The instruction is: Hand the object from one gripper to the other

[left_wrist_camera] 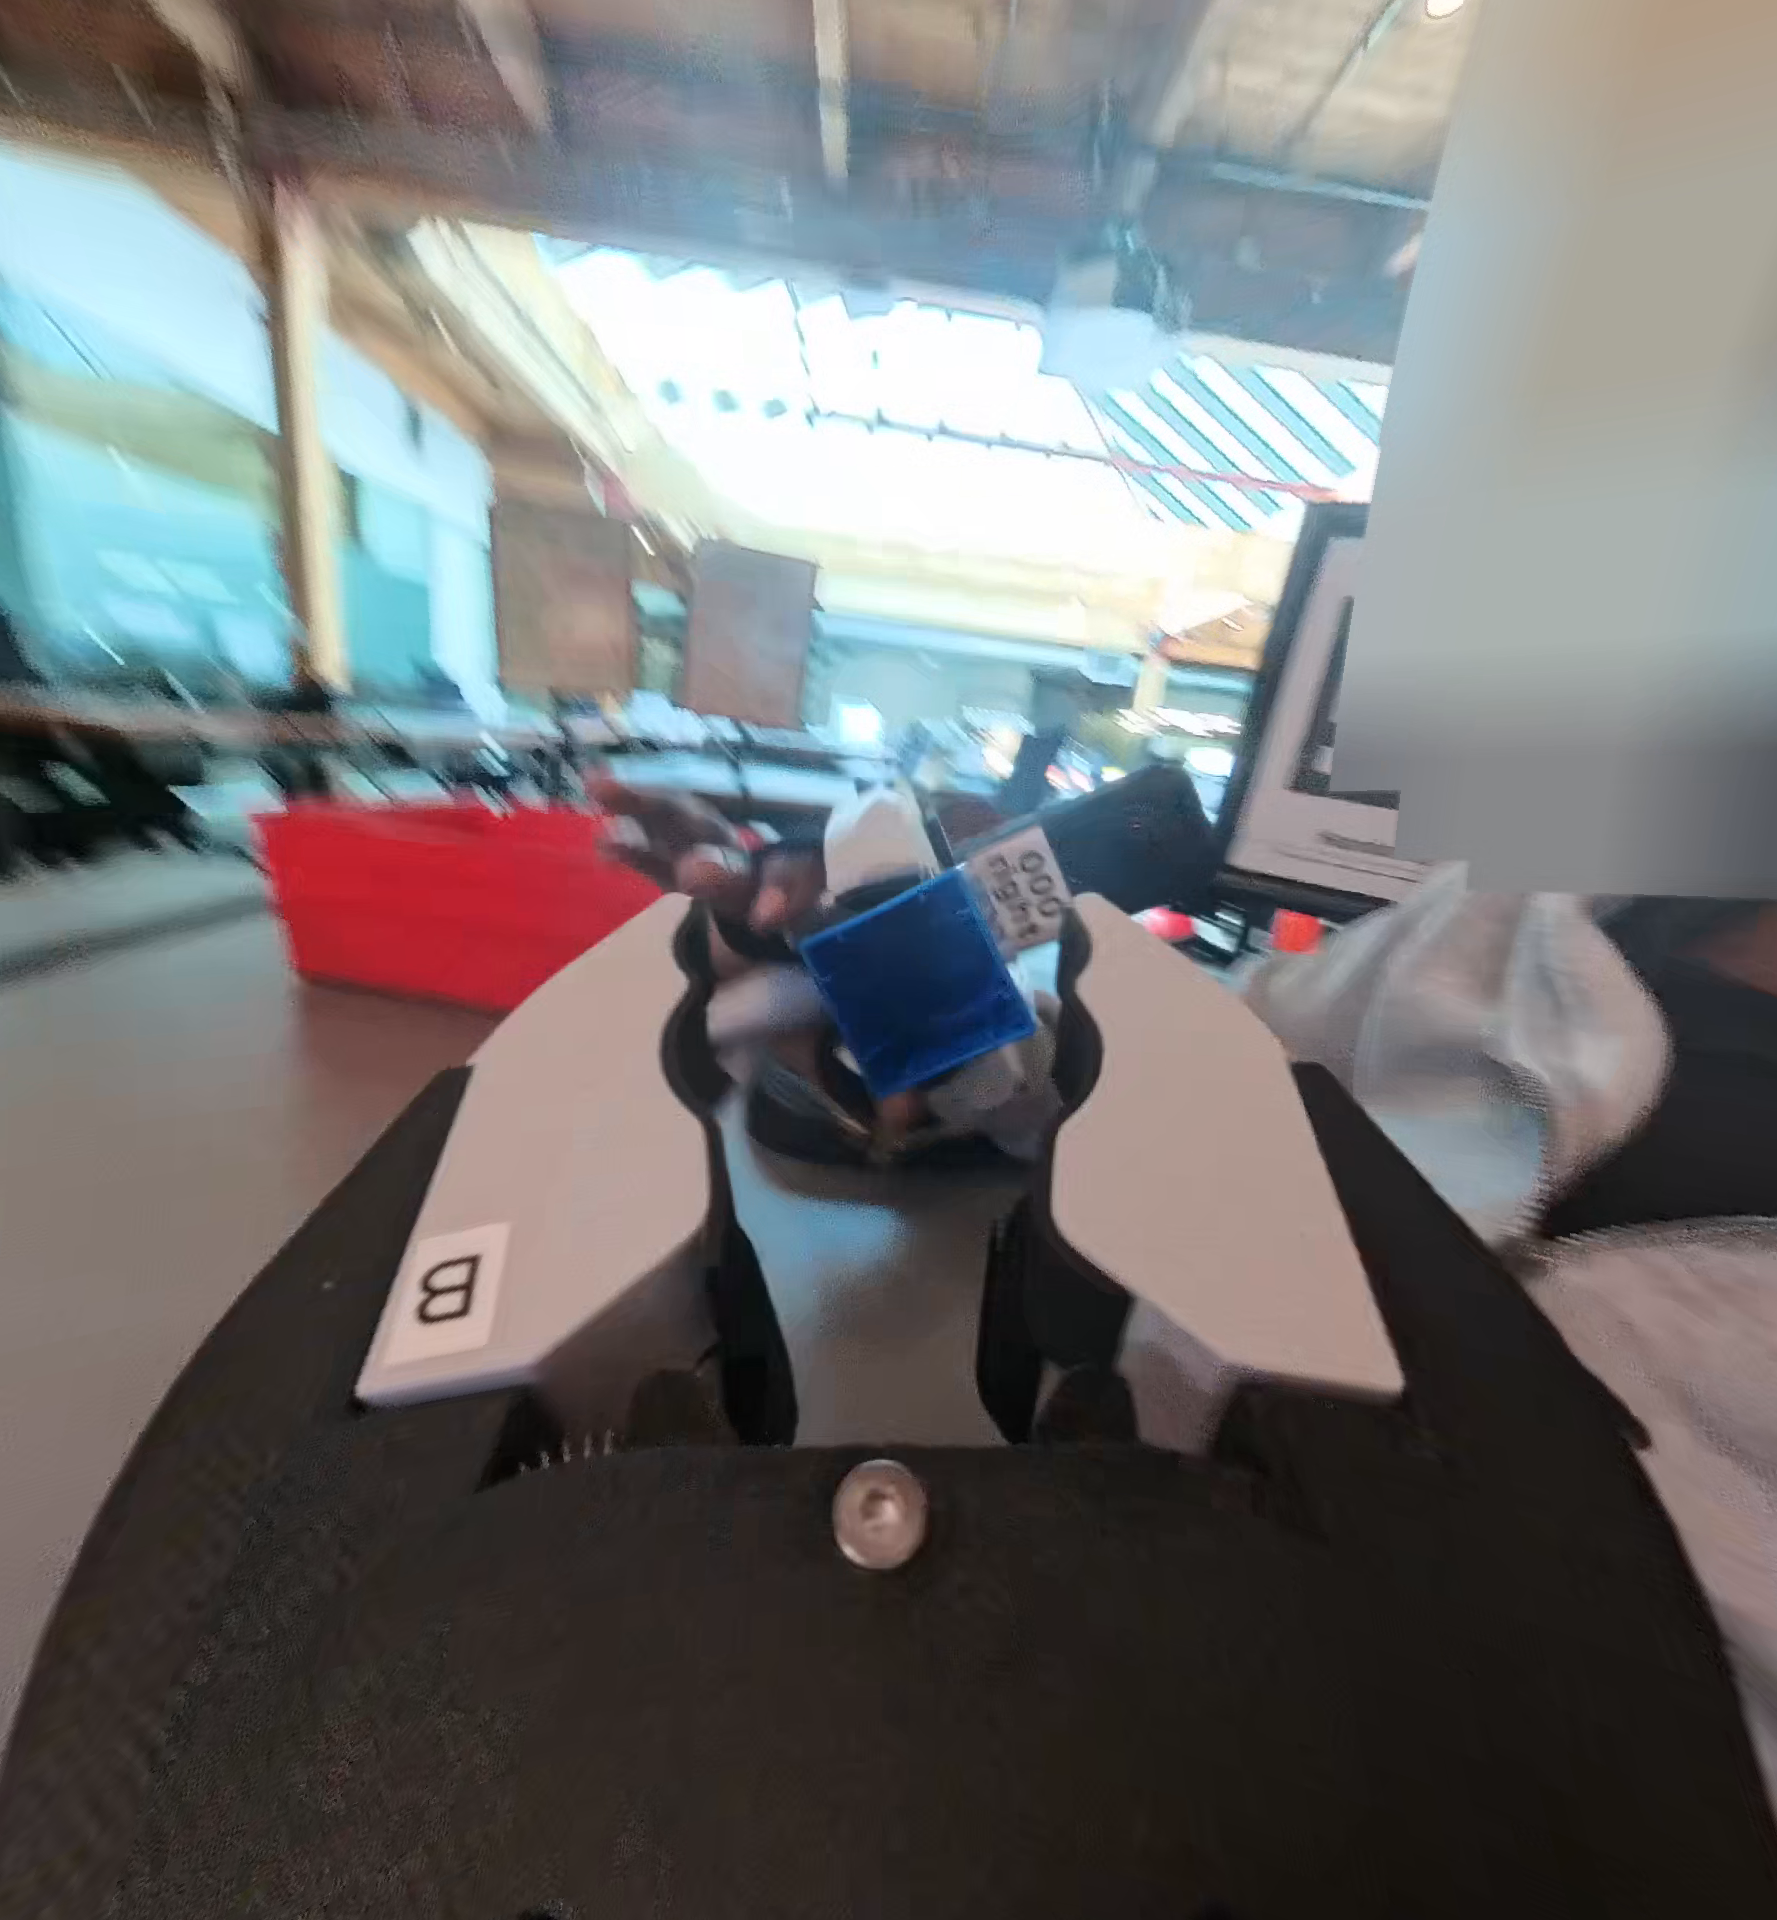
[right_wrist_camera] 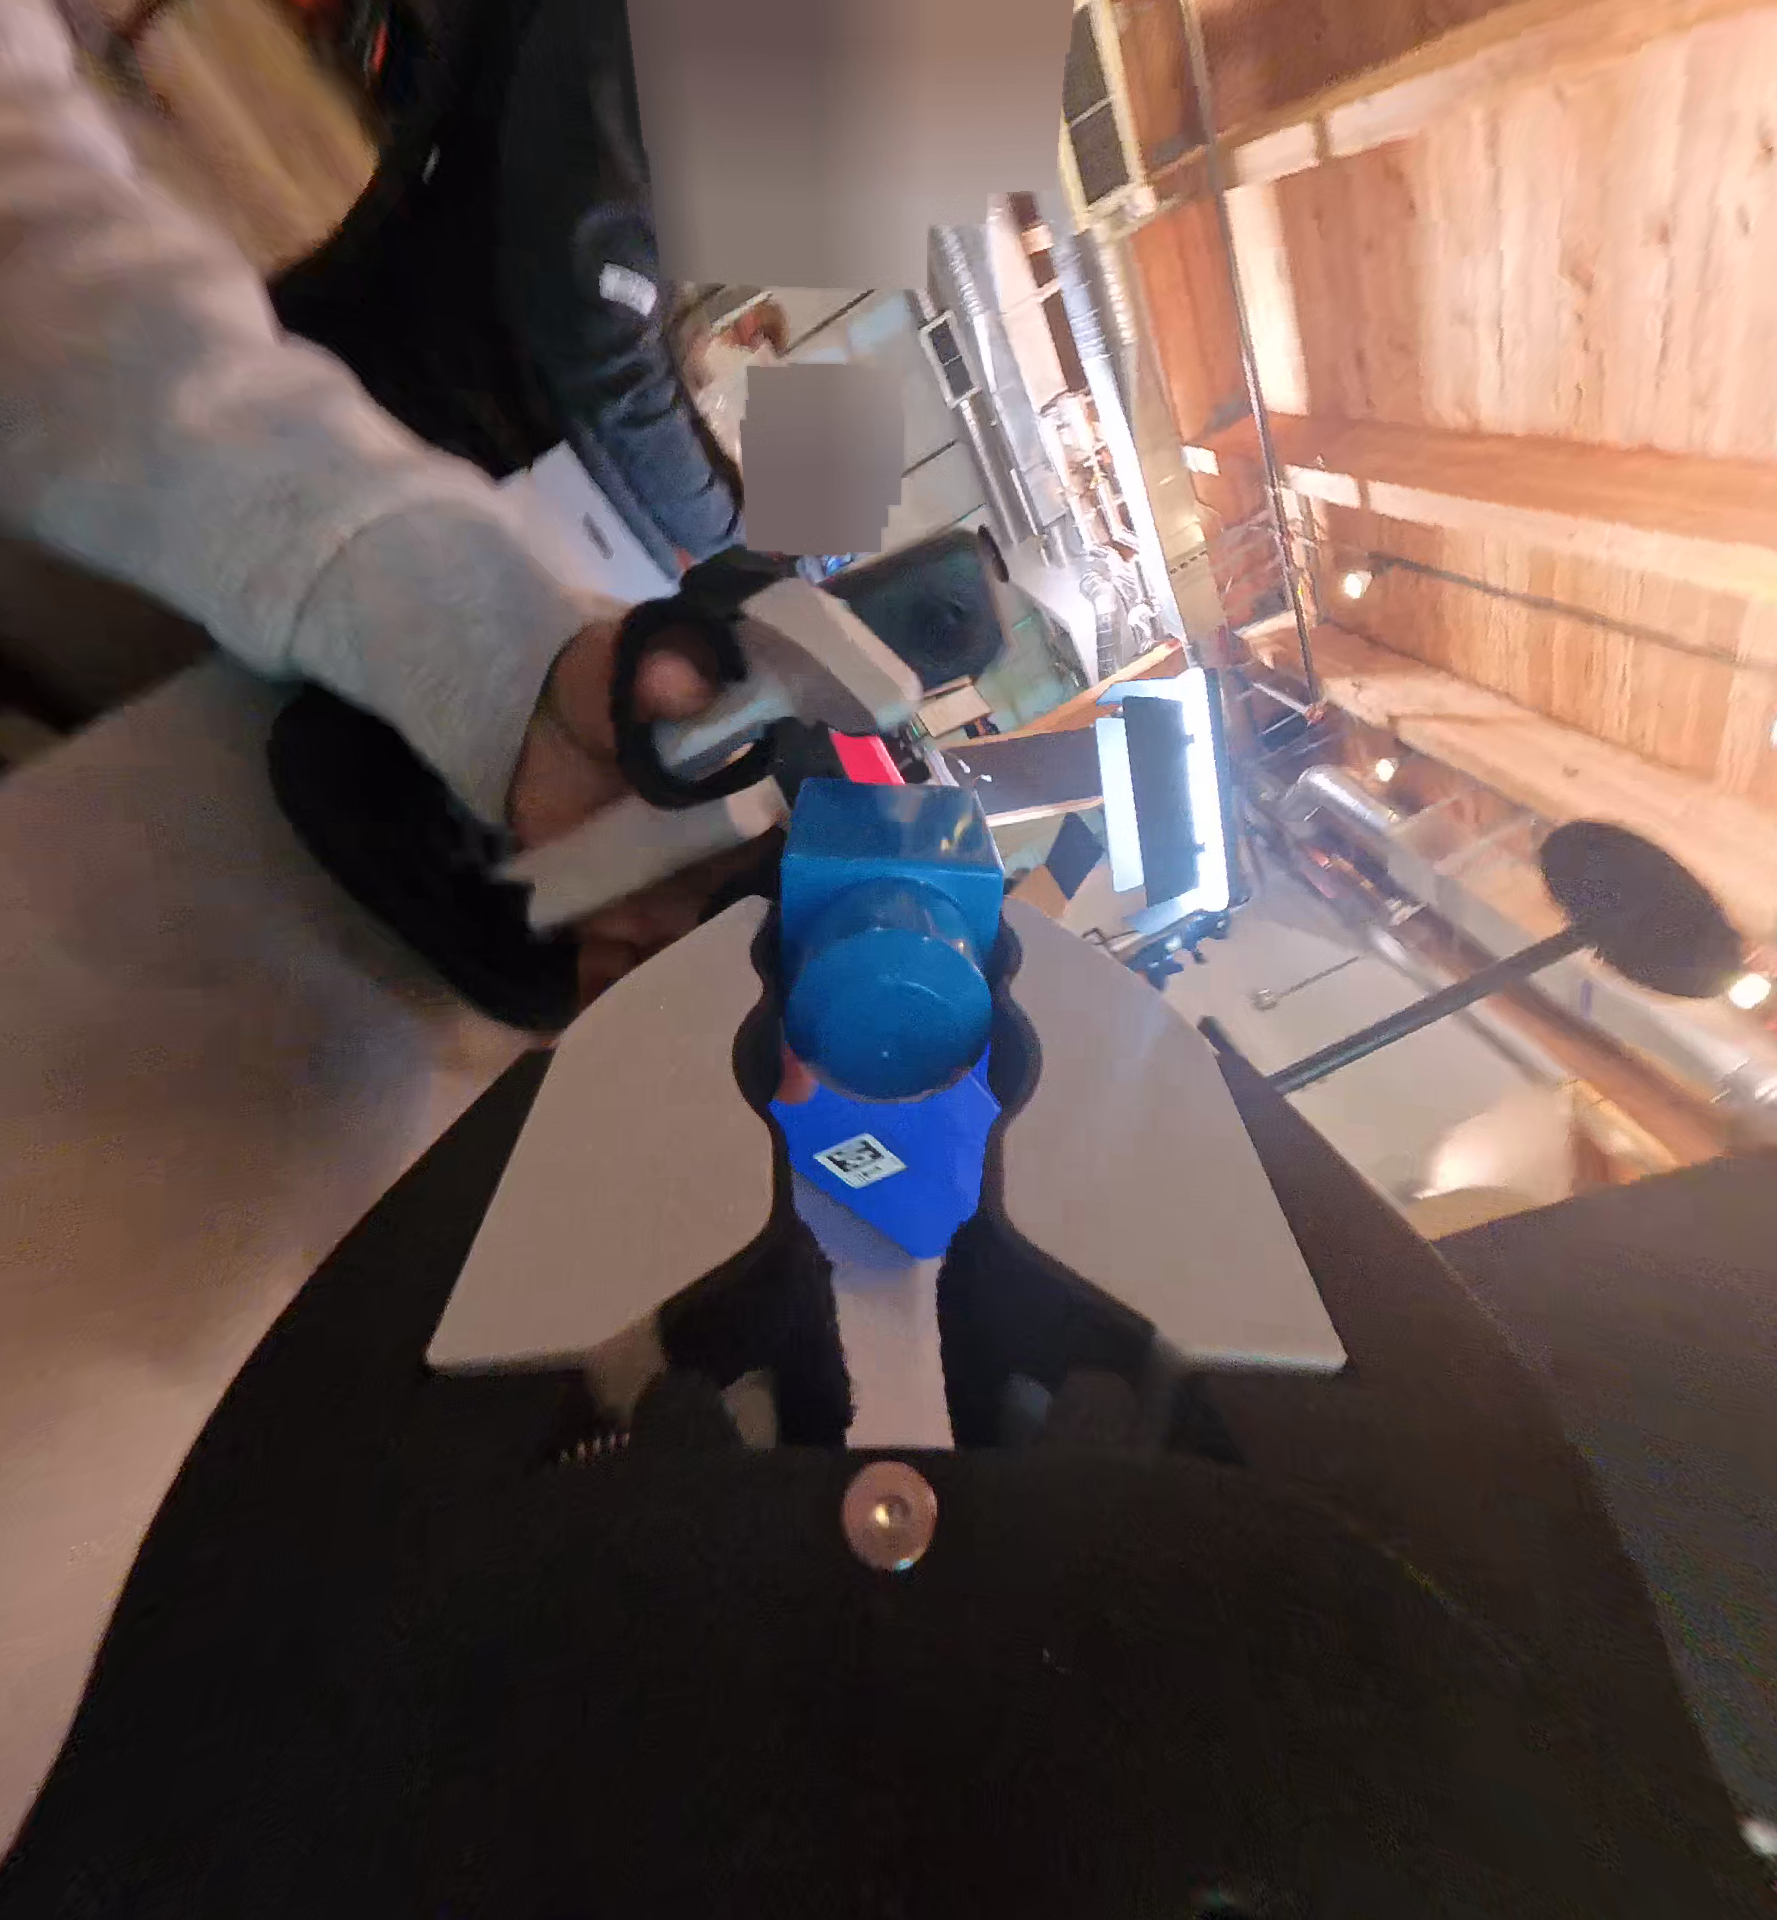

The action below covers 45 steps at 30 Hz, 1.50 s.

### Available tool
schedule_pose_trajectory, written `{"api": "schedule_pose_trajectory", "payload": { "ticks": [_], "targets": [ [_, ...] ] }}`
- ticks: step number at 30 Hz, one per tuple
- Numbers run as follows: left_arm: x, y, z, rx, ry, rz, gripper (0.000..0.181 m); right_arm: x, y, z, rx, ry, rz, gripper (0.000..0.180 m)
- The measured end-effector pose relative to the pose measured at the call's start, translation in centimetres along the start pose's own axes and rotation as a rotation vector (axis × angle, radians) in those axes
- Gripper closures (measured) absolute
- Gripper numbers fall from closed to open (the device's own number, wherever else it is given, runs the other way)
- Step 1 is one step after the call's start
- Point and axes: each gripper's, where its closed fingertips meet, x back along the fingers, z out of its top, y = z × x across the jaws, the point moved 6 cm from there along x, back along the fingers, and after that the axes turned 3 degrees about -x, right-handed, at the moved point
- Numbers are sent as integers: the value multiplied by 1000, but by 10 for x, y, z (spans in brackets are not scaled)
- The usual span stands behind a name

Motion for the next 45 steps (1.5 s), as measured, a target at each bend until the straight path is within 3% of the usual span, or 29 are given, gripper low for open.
{"api": "schedule_pose_trajectory", "payload": {
  "ticks": [3,7,10,15,20,26,29,33,36,38,41,45],
  "targets": [
    [4,-2,10,-256,42,134,108,4,17,-6,-324,43,-8,143],
    [-1,-5,0,-357,-70,187,100,8,31,-25,-804,56,46,143],
    [-5,-5,-10,-579,-197,231,99,9,30,-29,-1087,86,162,143],
    [-12,0,-28,-1015,-395,259,99,5,16,-34,-1436,32,406,143],
    [-14,1,-38,-1182,-477,245,109,1,4,-38,-1633,-15,555,143],
    [-14,3,-36,-1230,-463,260,125,0,-1,-37,-1645,-39,585,143],
    [-14,5,-34,-1243,-448,254,142,0,-2,-38,-1648,-52,587,143],
    [-13,5,-33,-1207,-435,256,143,-1,-2,-37,-1629,-36,569,141],
    [-11,7,-24,-1084,-350,256,143,-3,4,-36,-1554,25,473,109],
    [-7,6,-15,-945,-269,261,144,-4,10,-32,-1426,69,373,90],
    [-1,2,-4,-630,-155,217,144,-3,17,-25,-1060,119,187,70],
    [3,-1,-3,-238,-103,88,144,5,21,-5,-588,212,31,78]
  ]
}}
